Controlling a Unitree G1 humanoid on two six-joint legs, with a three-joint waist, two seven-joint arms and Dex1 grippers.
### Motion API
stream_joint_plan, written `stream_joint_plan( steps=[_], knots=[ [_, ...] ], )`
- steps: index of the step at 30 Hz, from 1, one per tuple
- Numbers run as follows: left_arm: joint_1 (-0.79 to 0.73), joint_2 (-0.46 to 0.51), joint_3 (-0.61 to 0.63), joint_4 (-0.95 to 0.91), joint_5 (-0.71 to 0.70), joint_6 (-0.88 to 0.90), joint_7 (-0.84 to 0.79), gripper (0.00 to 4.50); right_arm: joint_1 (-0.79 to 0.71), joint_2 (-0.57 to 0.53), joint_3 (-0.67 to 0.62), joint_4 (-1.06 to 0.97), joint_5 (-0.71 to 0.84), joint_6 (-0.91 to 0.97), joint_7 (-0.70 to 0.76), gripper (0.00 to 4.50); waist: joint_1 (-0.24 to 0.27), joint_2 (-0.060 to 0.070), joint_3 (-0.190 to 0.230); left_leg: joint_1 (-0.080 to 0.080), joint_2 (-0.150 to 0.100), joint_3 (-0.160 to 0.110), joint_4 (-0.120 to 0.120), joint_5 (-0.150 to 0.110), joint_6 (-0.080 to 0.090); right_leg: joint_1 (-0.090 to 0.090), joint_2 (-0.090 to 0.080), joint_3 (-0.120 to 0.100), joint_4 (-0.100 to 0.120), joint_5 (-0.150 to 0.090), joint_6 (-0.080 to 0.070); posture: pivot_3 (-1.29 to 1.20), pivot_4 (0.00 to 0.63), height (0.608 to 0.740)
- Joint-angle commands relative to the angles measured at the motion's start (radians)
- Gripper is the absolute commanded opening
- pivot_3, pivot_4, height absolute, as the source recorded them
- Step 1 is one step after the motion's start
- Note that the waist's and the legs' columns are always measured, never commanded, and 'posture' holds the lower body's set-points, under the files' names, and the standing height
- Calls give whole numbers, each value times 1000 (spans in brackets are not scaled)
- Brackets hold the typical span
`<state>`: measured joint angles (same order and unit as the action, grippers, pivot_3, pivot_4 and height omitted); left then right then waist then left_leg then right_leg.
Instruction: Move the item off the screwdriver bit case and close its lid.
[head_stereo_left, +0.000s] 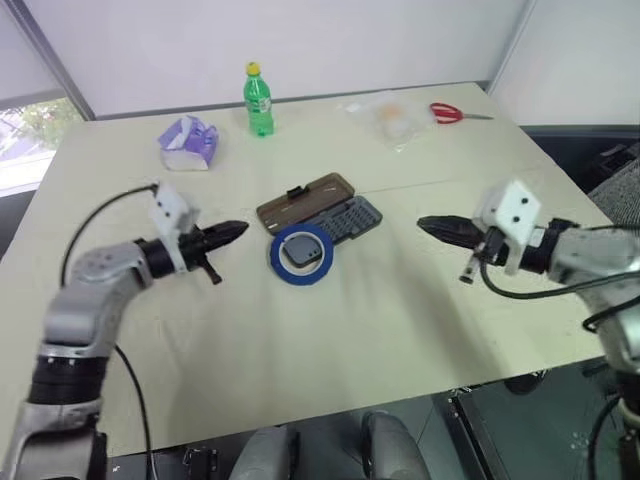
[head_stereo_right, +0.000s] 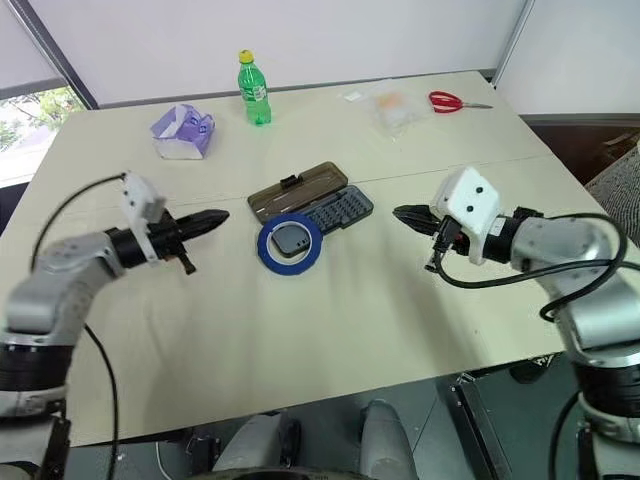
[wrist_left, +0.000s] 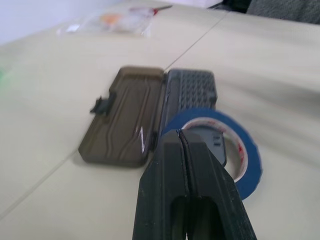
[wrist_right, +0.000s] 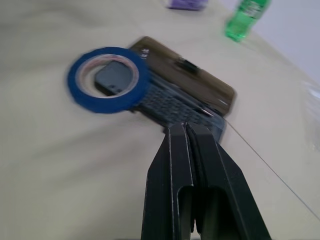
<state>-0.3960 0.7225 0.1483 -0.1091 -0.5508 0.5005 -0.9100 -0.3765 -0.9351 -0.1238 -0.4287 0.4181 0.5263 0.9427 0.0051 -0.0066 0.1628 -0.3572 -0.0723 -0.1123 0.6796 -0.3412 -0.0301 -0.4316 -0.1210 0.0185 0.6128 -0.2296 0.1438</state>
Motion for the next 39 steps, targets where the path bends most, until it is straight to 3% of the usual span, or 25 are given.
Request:
stream_joint_plan(
  steps=[1,29,32,39],
  knots=[
    [-13,26,22,-42,-40,38,-31,0,-42,-22,1,-49,46,21,39,38,0,0,0,0,0,0,0,0,0,0,0,0,0,0,0,0,150,740],
    [-40,1,4,-70,-46,94,-5,0,-59,7,44,-53,30,23,23,38,6,-1,1,-1,0,0,0,0,0,-1,-1,0,0,0,0,0,150,740],
    [-39,-11,-3,-74,-43,94,6,0,-67,40,57,-35,35,47,-2,894,6,-1,1,-1,0,0,0,0,0,-1,-1,0,0,0,0,0,150,740],
    [-41,-42,-25,-81,-36,94,41,0,-110,171,138,30,-9,85,-116,4436,5,-1,1,-1,0,0,0,0,-1,-1,-1,0,0,0,0,0,150,740]
  ],
)
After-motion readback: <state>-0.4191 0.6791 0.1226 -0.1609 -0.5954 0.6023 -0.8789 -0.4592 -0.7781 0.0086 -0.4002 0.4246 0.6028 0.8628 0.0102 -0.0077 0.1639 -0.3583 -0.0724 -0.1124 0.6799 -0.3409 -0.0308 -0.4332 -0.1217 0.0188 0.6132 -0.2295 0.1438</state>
